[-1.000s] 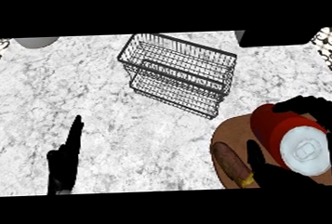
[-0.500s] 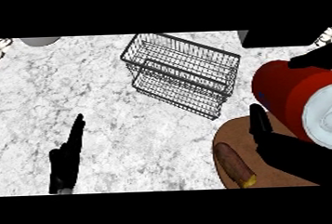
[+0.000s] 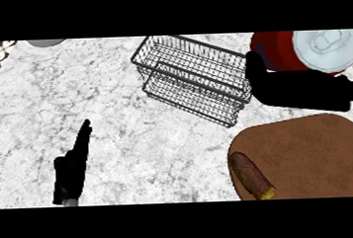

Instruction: Pick the can from the cutting board and place it in the tiered basket

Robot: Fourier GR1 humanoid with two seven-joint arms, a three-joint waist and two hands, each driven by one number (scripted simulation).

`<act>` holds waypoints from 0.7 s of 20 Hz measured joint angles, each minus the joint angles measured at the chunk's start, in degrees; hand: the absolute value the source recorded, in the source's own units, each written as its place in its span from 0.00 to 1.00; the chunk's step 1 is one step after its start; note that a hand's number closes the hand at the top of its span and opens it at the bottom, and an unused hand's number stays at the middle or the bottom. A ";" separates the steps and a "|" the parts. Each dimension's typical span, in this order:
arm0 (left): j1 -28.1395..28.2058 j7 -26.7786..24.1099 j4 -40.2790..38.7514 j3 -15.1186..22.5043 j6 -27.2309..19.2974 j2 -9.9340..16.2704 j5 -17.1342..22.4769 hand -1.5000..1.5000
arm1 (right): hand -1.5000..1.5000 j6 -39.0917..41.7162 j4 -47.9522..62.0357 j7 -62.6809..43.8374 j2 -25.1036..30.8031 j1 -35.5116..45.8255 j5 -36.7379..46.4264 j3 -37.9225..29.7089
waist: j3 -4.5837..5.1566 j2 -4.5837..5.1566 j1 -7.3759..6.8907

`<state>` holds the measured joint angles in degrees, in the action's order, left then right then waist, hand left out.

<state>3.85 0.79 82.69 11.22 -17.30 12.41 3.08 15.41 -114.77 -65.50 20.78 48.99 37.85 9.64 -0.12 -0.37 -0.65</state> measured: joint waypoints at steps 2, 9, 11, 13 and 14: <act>-0.51 -0.71 -1.05 -0.08 0.02 -0.49 -0.19 0.50 | 1.00 0.07 4.10 1.13 -1.49 2.15 0.65 -0.04 | -0.05 0.07 -0.05; 0.14 -1.56 -0.62 -0.49 0.76 -0.50 -0.47 0.50 | 1.00 -0.15 17.36 4.45 -6.89 7.30 3.64 0.92 | -0.11 0.19 -0.27; 0.51 -1.54 -0.18 -0.77 0.87 -0.37 -0.51 0.50 | 1.00 -0.69 20.48 5.01 -8.57 7.89 5.11 1.27 | -0.11 0.21 -0.25; 0.47 -2.24 -0.69 -1.18 1.69 -0.33 -0.12 0.50 | 1.00 -1.50 23.57 6.13 -9.50 7.75 6.46 1.16 | -0.14 0.24 -0.16; 0.63 -2.28 -0.40 -0.97 1.26 -0.64 -0.56 0.50 | 1.00 -1.72 25.01 6.65 -9.60 7.47 6.92 0.88 | -0.14 0.23 -0.14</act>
<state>4.47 -1.49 82.29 10.25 -16.04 11.77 2.52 13.69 -89.76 -58.85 11.18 56.46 44.77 10.51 -0.26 -0.14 -0.79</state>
